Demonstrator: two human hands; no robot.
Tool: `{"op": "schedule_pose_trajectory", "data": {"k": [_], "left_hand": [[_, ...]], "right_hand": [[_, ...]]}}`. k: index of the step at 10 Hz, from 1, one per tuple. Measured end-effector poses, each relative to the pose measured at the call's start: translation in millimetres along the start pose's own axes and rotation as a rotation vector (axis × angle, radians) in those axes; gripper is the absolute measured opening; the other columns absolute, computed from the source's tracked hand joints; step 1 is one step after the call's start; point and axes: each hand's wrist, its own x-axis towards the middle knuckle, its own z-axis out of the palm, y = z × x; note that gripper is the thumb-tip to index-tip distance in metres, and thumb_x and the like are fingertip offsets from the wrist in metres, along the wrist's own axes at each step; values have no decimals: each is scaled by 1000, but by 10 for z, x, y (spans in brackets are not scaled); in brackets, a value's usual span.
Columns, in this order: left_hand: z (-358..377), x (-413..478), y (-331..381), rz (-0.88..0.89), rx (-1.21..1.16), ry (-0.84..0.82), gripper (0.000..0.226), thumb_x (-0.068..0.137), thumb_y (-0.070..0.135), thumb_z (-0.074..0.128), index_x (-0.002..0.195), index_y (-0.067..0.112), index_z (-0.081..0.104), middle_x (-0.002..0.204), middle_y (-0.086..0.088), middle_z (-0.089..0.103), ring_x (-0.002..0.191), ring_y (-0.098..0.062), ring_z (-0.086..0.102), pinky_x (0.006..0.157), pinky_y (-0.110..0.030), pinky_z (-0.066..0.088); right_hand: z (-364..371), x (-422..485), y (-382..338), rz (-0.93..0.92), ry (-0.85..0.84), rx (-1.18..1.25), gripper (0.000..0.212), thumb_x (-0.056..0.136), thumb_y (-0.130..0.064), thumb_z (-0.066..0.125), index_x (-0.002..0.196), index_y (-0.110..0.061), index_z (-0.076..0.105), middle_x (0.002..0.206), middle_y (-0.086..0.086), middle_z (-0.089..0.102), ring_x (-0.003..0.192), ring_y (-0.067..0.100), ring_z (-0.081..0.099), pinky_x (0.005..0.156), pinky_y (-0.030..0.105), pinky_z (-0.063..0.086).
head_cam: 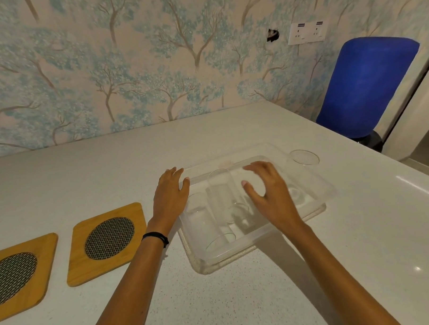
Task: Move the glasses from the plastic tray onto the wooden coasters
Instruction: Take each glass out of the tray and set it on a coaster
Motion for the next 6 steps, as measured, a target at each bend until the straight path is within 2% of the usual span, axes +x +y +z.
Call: {"op": "schedule_pose_trajectory", "data": {"k": [2, 3, 4, 6], "left_hand": [[4, 2, -6, 6, -12, 4, 45, 97, 30, 38, 138, 14, 37, 152, -8, 30, 143, -23, 18, 116, -41, 17], [8, 7, -14, 2, -13, 3, 45, 97, 31, 38, 138, 15, 37, 152, -7, 30, 143, -22, 18, 116, -41, 17], [12, 7, -20, 0, -12, 3, 44, 97, 31, 38, 138, 15, 37, 152, -7, 30, 143, -22, 17, 116, -41, 16], [10, 10, -18, -2, -10, -6, 45, 97, 31, 37, 139, 16, 37, 153, -7, 28, 143, -23, 17, 116, -41, 16]], "right_hand": [[236, -63, -36, 229, -239, -70, 66, 83, -53, 54, 137, -23, 33, 132, 8, 47, 114, 23, 52, 92, 39, 49], [293, -81, -28, 277, -321, -129, 75, 81, -58, 53, 140, -20, 28, 132, 12, 47, 115, 26, 52, 91, 37, 44], [324, -73, -31, 339, -399, -163, 80, 80, -61, 51, 141, -19, 24, 130, 14, 49, 116, 28, 51, 89, 37, 41], [324, -53, 6, 382, -385, -237, 73, 84, -53, 48, 141, -15, 21, 122, 15, 54, 106, 29, 54, 77, 33, 38]]}}
